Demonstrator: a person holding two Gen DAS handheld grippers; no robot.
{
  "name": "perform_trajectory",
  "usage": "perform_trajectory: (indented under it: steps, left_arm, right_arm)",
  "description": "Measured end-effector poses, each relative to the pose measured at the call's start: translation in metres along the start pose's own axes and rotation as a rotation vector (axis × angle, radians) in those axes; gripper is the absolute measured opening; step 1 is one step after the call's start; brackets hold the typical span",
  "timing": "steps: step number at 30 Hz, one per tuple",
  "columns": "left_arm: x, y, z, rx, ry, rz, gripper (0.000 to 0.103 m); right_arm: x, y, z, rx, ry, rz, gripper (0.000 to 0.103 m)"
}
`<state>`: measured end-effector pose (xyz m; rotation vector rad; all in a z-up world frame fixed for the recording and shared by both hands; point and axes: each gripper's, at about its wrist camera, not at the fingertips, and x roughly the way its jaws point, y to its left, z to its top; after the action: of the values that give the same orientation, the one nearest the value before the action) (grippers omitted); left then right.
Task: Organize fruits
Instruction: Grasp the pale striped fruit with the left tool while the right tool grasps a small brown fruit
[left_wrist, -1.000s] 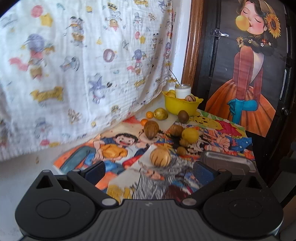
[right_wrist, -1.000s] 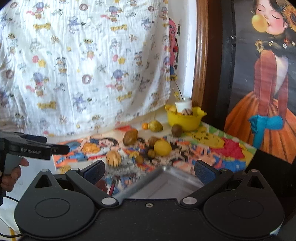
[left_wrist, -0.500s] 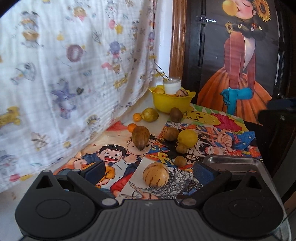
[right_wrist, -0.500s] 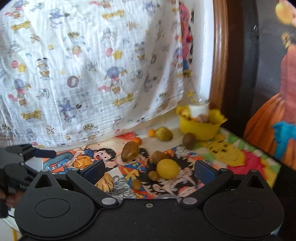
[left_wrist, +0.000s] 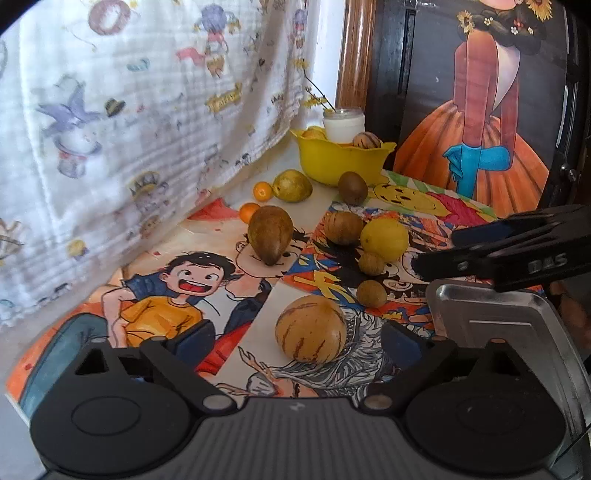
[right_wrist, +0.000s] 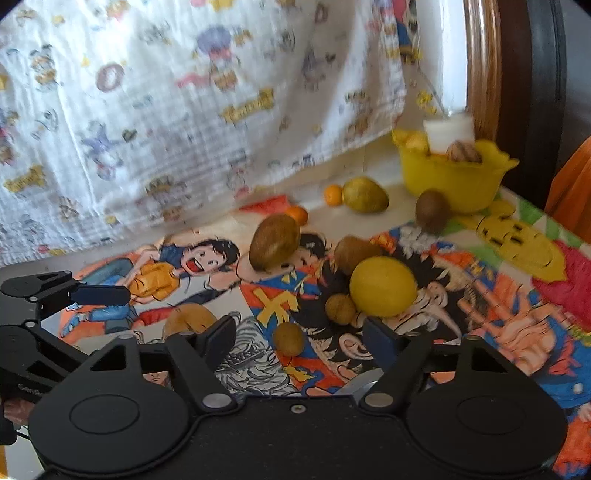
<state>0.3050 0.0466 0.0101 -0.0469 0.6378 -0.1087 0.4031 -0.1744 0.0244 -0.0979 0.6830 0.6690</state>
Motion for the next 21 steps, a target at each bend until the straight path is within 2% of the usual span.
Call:
perform_trajectory:
  steps: [6,14,16,19,21]
  left_arm:
    - [0.017,0.000,0.000,0.002,0.018,-0.008,0.089]
    - [0.029,0.000,-0.001,-0.006,0.034,-0.029,0.078]
    - [0.032,-0.001,0.000,-0.011,0.033,-0.032,0.072]
    - [0.035,-0.001,0.000,-0.022,0.039,-0.040,0.064]
    - [0.037,0.000,-0.001,-0.031,0.042,-0.043,0.059]
  right_arm:
    - [0.031,-0.004,-0.003,0.011,0.055,0.014,0.059]
    - [0.055,-0.010,-0.009,0.029,0.087,0.038,0.046]
    - [0.058,-0.011,-0.010,0.036,0.086,0.054,0.045]
    - [0.061,-0.010,-0.010,0.039,0.084,0.072,0.038]
    - [0.063,-0.008,-0.010,0.028,0.087,0.072,0.028]
